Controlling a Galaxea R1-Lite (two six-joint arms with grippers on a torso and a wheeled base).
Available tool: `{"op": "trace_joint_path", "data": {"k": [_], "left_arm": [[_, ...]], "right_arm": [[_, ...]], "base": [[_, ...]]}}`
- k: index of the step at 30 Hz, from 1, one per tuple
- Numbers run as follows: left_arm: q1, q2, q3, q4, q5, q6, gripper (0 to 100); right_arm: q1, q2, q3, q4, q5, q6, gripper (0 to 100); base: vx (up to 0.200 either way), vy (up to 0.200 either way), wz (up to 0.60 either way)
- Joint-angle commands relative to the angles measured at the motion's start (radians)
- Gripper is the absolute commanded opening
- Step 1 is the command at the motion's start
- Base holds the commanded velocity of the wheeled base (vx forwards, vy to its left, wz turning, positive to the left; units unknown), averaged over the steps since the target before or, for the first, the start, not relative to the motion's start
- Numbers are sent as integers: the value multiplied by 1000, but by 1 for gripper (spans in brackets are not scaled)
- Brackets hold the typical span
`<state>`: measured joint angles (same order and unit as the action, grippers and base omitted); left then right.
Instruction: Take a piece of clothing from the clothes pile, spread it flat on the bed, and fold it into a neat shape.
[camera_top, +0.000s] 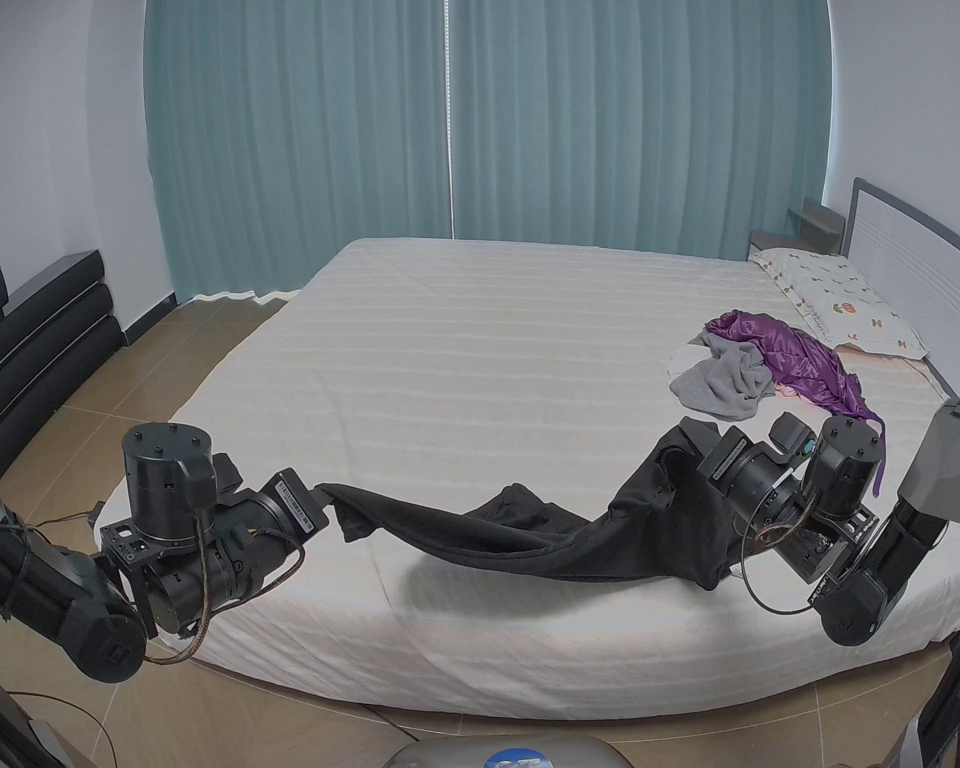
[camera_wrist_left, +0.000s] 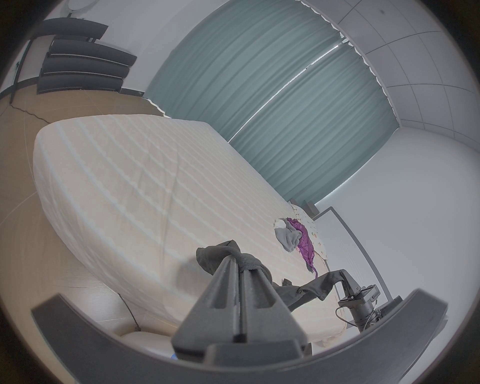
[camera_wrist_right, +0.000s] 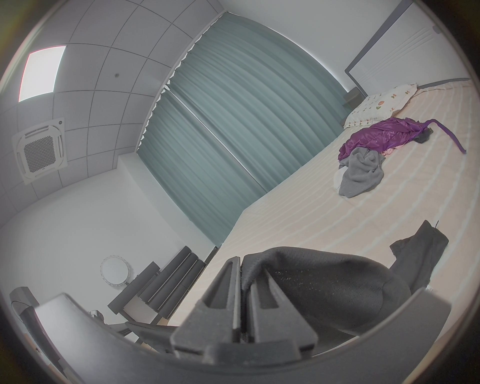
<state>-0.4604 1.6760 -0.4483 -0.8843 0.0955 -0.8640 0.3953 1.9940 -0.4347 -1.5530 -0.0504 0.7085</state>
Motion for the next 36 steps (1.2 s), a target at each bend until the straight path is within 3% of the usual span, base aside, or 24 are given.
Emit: {"op": "trace_joint_path", "data": {"k": [1,9,15,21,25,30,36], "left_arm": [[-1,-7,33,-2,-2,2,0],[-23,-5,56,-2,-3,-1,0],[-57,-32,89,-2,10,2,0],[-81,-159,115,16,24,7,0],[-95,-254,106,57,49,16,0],[-89,-361,51,131,72,88,0],[-70,-372,-125,288,105,128,0]], "right_arm": [[-3,-18,16,-13,-2,2,0],[-12,-95,137,-13,-2,0,0],[-9,-170,214,-13,-3,0,0],[-4,-313,274,-13,-19,-4,0],[-4,-431,295,-7,-19,-15,0],[-9,-578,249,36,-19,-64,0],[-18,-676,36,240,-19,-123,0]], "base": [[0,0,0],[0,0,0],[-200,0,0],[-200,0,0],[0,0,0],[0,0,0],[0,0,0]]}}
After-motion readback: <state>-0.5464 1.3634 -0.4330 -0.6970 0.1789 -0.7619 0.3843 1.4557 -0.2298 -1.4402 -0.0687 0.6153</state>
